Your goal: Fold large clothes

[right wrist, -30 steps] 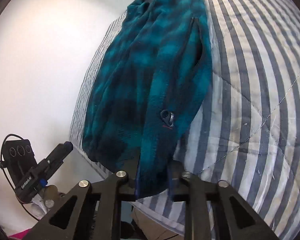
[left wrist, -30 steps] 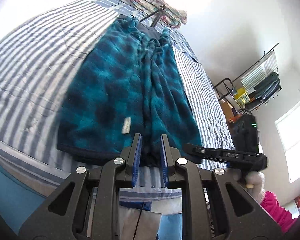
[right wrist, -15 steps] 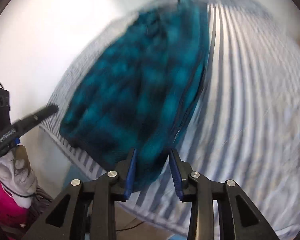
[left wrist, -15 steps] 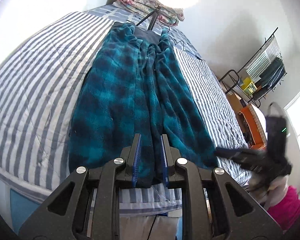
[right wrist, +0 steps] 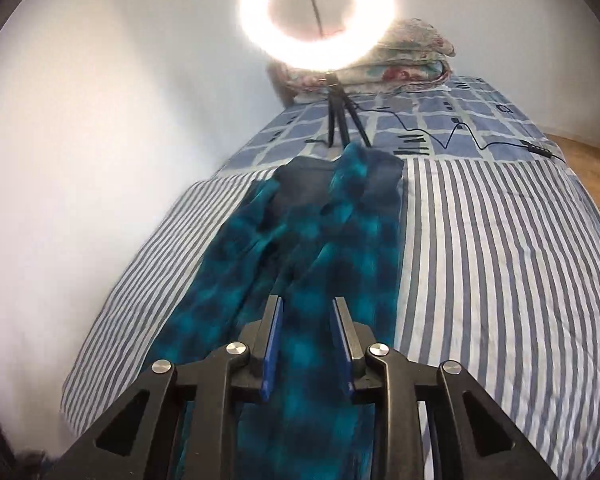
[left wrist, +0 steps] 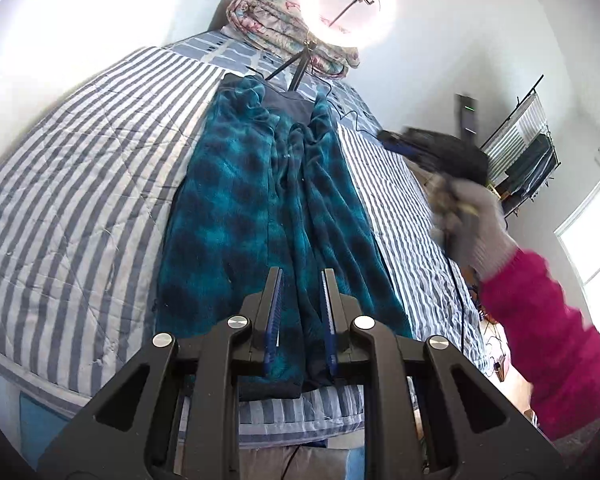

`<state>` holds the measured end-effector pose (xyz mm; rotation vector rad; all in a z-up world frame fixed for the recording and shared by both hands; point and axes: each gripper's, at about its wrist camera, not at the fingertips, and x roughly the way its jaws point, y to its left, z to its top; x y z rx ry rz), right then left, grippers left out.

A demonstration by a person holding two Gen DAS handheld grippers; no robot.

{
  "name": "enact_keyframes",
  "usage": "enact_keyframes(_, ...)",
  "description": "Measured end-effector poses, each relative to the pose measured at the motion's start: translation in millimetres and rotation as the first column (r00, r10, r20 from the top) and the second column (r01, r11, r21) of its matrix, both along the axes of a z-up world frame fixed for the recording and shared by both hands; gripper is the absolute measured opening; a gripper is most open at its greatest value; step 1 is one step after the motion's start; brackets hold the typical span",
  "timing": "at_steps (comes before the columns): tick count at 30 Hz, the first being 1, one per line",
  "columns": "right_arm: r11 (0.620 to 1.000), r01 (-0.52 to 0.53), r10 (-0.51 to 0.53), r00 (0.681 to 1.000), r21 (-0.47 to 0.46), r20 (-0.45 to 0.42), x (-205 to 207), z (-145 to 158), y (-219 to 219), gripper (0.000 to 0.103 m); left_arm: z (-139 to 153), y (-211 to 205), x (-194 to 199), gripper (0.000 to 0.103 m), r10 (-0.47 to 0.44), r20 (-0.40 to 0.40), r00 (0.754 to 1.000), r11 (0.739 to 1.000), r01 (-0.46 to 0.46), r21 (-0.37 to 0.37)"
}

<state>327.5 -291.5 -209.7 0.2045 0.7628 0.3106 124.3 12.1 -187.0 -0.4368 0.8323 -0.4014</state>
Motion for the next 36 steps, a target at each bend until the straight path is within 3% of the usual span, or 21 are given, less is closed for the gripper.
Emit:
enact_keyframes(3, 0.998, 0.056, -0.057, 0.998, -0.029, -0.002, 54.5, -7.5, 5.5, 0.025, 3.5, 4.5, 1.6, 0.016, 0.000, -0.006, 1.000, 1.000, 0.000, -0.010)
enact_keyframes(6, 0.993, 0.117, -0.117, 0.993, 0.001, -0.022, 90.0, -18.8, 3.6, 0.025, 7.9, 5.8, 0.5, 0.016, 0.001, 0.014, 1.000, 1.000, -0.002, 0.014)
enact_keyframes(11, 0.991, 0.132, -0.135, 0.987, -0.032, -0.089, 147.5, -52.8, 22.8, 0.025, 1.3, 9.6, 5.3, 0.016, 0.017, -0.004, 1.000, 0.999, -0.017, 0.038)
enact_keyframes(13, 0.992, 0.115, -0.120, 0.984, -0.045, -0.128, 160.2, -69.4, 31.3, 0.026, -2.9, 11.7, 8.8, 0.016, 0.024, -0.019, 1.000, 0.999, -0.023, 0.035)
enact_keyframes(16, 0.988, 0.077, -0.099, 0.982, -0.135, -0.164, 174.2, -95.1, 47.3, 0.027, -7.1, 10.3, 16.6, 0.016, 0.020, -0.027, 0.999, 0.999, -0.019, 0.032)
enact_keyframes(19, 0.991, 0.073, -0.092, 0.980, -0.109, -0.178, 174.7, -90.3, 42.4, 0.028, -9.4, 6.0, 24.6, 0.016, 0.010, -0.029, 1.000, 0.999, -0.009, 0.041)
enact_keyframes(23, 0.995, 0.095, -0.090, 0.979, 0.019, -0.185, 155.5, -68.3, 16.5, 0.032, -9.4, 6.0, 35.1, 0.016, -0.006, -0.037, 0.999, 0.999, 0.007, 0.041)
enact_keyframes(25, 0.994, 0.085, -0.071, 0.979, 0.070, -0.189, 131.0, -55.1, 5.1, 0.032, -6.6, 8.7, 39.1, 0.023, -0.019, -0.022, 1.000, 0.998, 0.020, 0.053)
enact_keyframes(26, 0.994, 0.075, -0.058, 0.980, 0.081, -0.188, 119.7, -50.8, 4.3, 0.032, -6.1, 11.5, 41.4, 0.035, -0.020, -0.019, 1.000, 0.998, 0.021, 0.061)
enact_keyframes(27, 0.994, 0.056, -0.038, 0.982, 0.090, -0.188, 103.3, -43.7, 1.6, 0.032, -6.5, 15.7, 43.5, 0.045, -0.013, -0.021, 1.000, 0.998, 0.015, 0.058)
enact_keyframes(30, 0.992, 0.006, 0.016, 0.985, 0.126, -0.174, 52.6, -25.9, -7.1, 0.038, -12.1, 30.9, 53.2, 0.047, 0.002, -0.051, 0.999, 1.000, -0.001, 0.025)
enact_keyframes(33, 0.988, -0.020, 0.045, 0.986, 0.150, -0.163, -17.2, -11.6, -14.9, 0.057, -23.2, 48.2, 61.7, 0.053, 0.019, -0.087, 0.996, 0.998, -0.024, -0.060)
enact_keyframes(36, 0.990, -0.031, 0.054, 0.985, 0.140, -0.165, -78.7, -10.3, -22.7, 0.060, -44.6, 62.5, 67.3, 0.054, 0.042, -0.163, 0.986, 0.993, -0.060, -0.106)
